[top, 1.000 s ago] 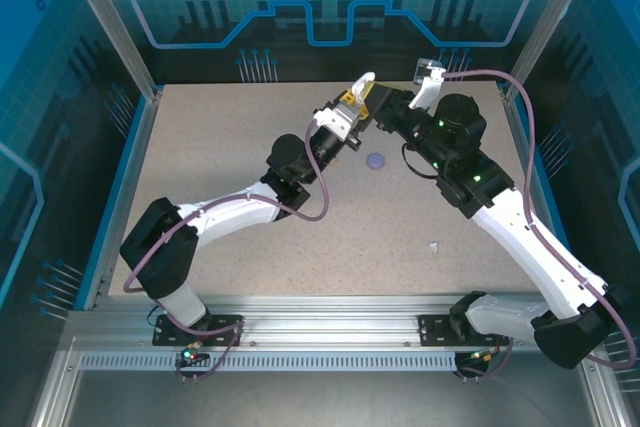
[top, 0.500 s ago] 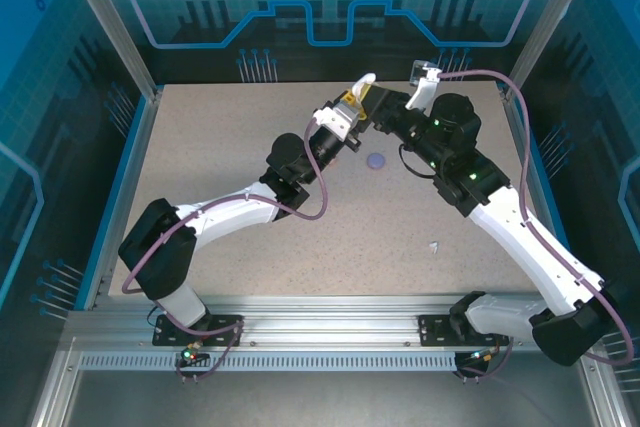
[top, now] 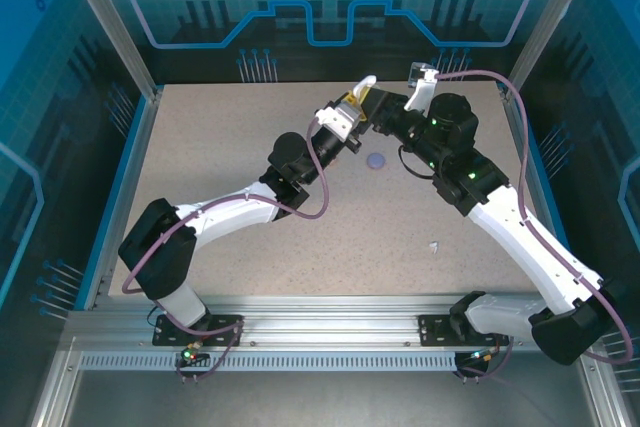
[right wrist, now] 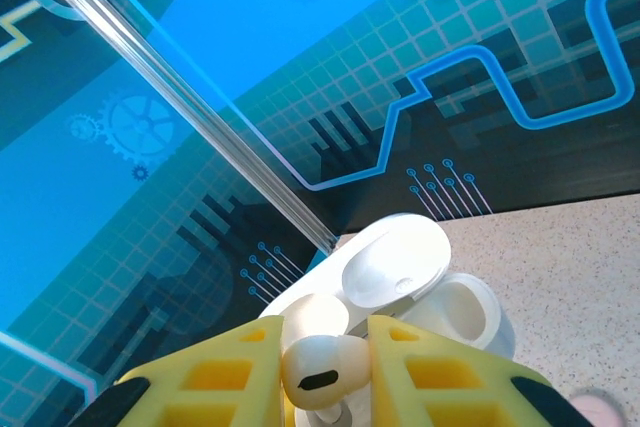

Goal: Insert the wireless bluetooth earbuds into the charging case

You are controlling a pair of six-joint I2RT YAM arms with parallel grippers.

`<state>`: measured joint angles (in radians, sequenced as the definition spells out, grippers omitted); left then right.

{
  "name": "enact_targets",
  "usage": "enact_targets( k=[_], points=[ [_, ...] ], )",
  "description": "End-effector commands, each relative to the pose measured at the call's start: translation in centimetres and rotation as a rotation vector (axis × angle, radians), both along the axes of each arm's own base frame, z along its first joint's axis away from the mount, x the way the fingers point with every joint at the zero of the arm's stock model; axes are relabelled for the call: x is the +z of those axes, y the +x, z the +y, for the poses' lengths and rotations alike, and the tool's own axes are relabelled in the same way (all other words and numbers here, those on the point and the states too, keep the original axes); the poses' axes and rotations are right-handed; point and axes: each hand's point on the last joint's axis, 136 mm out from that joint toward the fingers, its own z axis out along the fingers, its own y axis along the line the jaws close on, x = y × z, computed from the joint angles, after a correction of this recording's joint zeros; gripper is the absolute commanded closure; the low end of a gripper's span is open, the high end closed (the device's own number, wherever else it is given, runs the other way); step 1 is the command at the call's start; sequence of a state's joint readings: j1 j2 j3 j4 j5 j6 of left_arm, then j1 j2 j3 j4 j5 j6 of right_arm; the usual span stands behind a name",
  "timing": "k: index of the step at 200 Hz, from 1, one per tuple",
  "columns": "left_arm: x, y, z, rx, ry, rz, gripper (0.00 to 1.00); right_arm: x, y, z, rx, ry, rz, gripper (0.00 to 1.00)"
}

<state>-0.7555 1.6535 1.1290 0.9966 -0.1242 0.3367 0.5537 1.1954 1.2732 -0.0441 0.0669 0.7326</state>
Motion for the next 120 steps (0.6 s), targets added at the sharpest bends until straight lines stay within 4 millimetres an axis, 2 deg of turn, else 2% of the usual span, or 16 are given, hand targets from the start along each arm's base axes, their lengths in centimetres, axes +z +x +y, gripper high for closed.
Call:
enact_targets(
  k=[1,42,103,120],
  points=[
    [4.4,-1.7,0.7,-0.037,-0.096,-0.073,1.0,-1.9,-0.4,0.0,0.017,-0.043,0.055,0.76],
    [4.4,-1.7,0.8,-0.034,-0.094,-0.071,1.0,-2.5,-0.4,-0.2,0.006,-0.053,0.077,0.74],
    [4.0,-1.7,0.7,-0.044,-0.097,-0.052,1.0,-1.7,0.2,-0.9,-0.044,-0.051,0.093,0.59],
    [4.0,-1.7,0.8,-0.047,-0.1,-0.051,1.0,-1.4,0.6,-0.9,-0.053,-0.046,0.099,0.58]
  ],
)
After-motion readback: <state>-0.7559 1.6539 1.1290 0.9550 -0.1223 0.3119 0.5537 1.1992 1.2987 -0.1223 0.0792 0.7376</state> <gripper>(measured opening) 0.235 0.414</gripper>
